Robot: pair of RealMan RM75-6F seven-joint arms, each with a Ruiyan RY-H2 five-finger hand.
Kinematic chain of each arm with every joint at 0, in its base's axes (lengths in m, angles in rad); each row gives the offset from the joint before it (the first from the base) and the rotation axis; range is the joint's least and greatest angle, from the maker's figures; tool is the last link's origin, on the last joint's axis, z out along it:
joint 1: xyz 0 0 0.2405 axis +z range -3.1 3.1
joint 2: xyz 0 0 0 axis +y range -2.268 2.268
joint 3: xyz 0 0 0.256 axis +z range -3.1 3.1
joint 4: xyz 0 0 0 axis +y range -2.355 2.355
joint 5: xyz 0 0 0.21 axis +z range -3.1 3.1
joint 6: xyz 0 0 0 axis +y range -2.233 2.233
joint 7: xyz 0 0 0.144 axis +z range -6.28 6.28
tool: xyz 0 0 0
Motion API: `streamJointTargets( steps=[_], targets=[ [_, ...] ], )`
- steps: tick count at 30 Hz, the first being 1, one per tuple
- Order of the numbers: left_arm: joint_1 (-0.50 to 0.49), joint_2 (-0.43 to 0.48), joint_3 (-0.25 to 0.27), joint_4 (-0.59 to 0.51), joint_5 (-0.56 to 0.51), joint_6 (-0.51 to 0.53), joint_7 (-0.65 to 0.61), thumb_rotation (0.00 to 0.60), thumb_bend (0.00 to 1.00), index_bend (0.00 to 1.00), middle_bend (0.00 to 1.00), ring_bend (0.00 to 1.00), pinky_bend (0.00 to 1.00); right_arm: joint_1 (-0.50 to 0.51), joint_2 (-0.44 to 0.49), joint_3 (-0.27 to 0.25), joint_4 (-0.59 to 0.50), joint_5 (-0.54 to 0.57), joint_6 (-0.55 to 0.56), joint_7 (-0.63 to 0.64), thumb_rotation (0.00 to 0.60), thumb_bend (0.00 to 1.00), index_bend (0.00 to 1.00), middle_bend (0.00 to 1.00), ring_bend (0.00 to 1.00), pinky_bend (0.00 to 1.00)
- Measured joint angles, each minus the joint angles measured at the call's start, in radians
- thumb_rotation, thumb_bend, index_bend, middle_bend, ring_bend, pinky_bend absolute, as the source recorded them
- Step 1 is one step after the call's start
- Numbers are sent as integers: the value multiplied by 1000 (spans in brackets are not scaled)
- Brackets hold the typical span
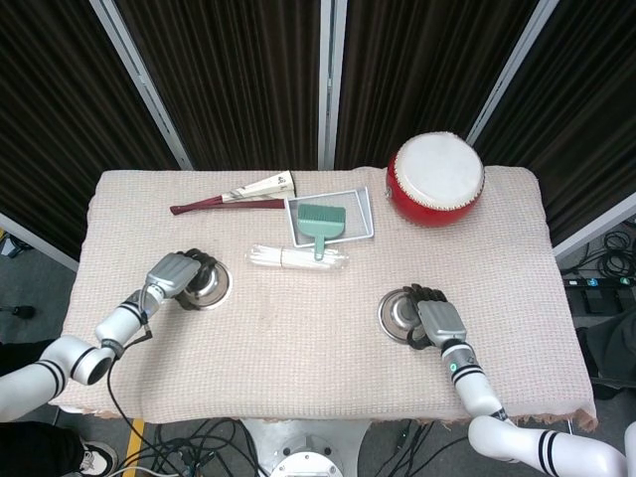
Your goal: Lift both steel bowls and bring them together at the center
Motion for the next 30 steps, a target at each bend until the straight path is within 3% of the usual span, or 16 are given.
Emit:
streamJointTargets(
  steps=[3,9,19,25,30],
  targets=[
    [3,-7,4,8,0,14,-5,600,48,276,289,247,406,1,-4,-3,3,-18,9,13,600,155,11,156,87,113],
    [12,-11,7,6,-4,46,-12,600,88,357,375,343,501,-1,-13,-13,11,-54,28,43,600,189,160,280,193,190],
    [49,32,-9,-74,-16,165,-6,600,102,406,422,387,542,-44,10,-5,-11,-151,120,142,600,224,218,323,231,233],
    [113,67,-57,-161,-19,369,-45,600,102,402,422,406,552,-94,47,23,-41,-274,209,313,600,236,238,336,248,246],
    [189,59,-126,-274,-24,614,-218,600,96,384,422,440,578,-128,29,53,-14,-434,323,573,600,253,252,342,253,265]
  ],
)
